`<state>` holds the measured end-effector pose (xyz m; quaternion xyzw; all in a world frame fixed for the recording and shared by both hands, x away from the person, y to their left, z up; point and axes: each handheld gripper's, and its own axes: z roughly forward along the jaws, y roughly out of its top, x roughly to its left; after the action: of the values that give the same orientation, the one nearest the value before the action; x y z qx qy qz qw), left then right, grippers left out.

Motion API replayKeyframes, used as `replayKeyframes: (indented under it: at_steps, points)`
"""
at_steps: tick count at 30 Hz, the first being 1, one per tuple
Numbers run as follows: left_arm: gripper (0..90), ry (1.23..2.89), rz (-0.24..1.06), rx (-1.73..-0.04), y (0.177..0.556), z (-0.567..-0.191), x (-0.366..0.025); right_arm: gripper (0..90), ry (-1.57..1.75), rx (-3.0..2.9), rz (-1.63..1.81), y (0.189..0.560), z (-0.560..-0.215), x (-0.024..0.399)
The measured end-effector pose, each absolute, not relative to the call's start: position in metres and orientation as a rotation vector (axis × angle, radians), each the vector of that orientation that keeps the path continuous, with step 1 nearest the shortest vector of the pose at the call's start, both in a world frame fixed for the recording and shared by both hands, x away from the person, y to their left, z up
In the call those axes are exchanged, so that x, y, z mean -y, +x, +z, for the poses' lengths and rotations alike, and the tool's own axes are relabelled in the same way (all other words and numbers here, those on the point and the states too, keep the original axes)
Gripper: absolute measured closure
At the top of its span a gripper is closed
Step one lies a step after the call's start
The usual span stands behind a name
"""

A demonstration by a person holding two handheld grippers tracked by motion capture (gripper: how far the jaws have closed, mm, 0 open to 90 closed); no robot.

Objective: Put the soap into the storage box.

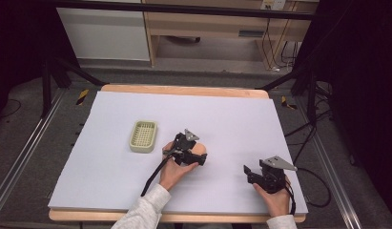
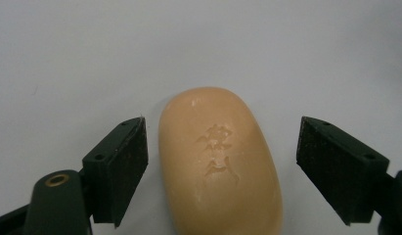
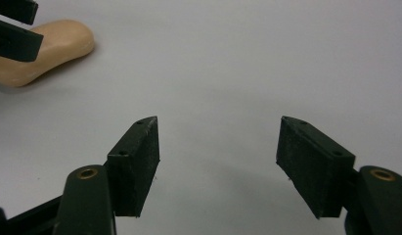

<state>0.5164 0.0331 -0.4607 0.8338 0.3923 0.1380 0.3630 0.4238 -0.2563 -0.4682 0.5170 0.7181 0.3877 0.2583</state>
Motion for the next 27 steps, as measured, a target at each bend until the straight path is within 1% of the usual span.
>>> replayKeyframes:
  at_steps: [5,11,18,27]
  points:
    - [19.5,2.167,0.344,-1.019,0.518,-0.465,-0.032,33.1,1.404,-1.951,1.052,0.424,-0.468,0.257]
    - [24.0,2.179,0.349,-1.03,0.519,-0.471,-0.031,34.3,1.406,-1.957,1.052,0.424,-0.468,0.256]
    - [26.7,2.185,0.334,-1.037,0.52,-0.474,-0.031,34.4,1.407,-1.958,1.053,0.424,-0.469,0.256]
    - [26.4,2.201,0.367,-1.038,0.52,-0.476,-0.027,34.4,1.414,-1.962,1.053,0.424,-0.468,0.256]
